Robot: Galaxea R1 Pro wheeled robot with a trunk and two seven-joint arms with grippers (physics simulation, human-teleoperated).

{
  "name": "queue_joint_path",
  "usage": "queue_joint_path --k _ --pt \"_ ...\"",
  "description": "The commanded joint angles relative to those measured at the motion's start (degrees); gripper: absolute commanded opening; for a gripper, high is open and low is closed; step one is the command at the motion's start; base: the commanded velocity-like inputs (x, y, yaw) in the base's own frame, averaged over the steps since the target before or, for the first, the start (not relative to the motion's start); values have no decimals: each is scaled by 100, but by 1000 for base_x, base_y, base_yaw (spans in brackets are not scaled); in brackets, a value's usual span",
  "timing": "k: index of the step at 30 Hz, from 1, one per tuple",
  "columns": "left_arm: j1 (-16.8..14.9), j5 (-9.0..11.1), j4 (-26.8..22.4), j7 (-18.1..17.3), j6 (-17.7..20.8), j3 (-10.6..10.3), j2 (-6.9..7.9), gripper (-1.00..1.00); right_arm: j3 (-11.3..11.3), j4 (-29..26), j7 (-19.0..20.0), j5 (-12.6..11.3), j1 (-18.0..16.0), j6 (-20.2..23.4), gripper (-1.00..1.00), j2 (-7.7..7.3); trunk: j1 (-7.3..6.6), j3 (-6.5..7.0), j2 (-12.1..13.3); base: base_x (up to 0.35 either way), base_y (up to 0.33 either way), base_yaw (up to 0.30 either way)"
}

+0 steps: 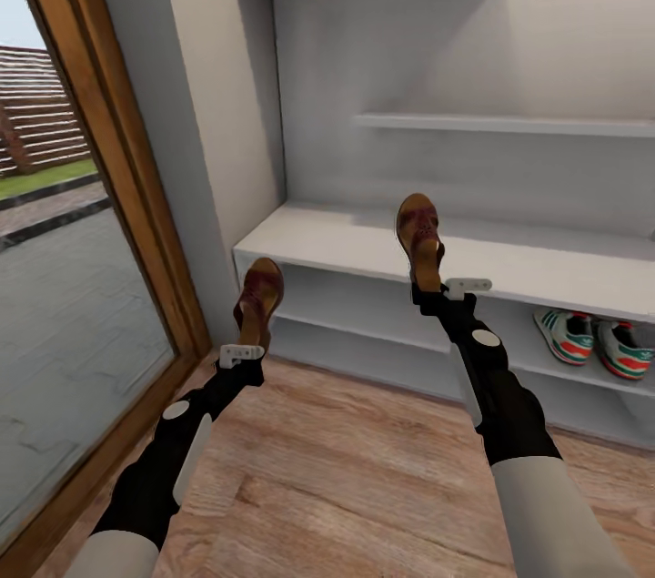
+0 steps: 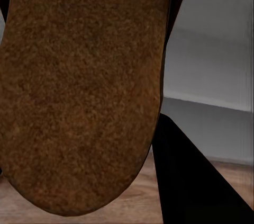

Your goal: Pick up the two gym shoes and the two sandals from the corridor floor and place them onto the hallstand (shoe rack) in the corridor, making sure they are on the rack and not on the floor. Arrange them so the two gym shoes are next to each other and the two sandals are next to each other.

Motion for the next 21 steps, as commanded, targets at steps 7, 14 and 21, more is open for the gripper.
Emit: queue_joint_path --k 7,14,21 --pt "-1 48 -11 -48 55 22 -5 -100 -6 -7 -8 4 -2 34 -100 5 -1 -5 -2 -74 -79 -253" --pt "-1 49 -11 -48 55 22 -5 -100 -9 -7 -8 4 -3 34 -100 5 -1 -5 -2 -19 -17 -253" --pt "-1 48 -9 -48 55 22 -5 -100 -7 -7 -8 4 -4 34 -100 5 -1 -5 -2 -50 -31 -253"
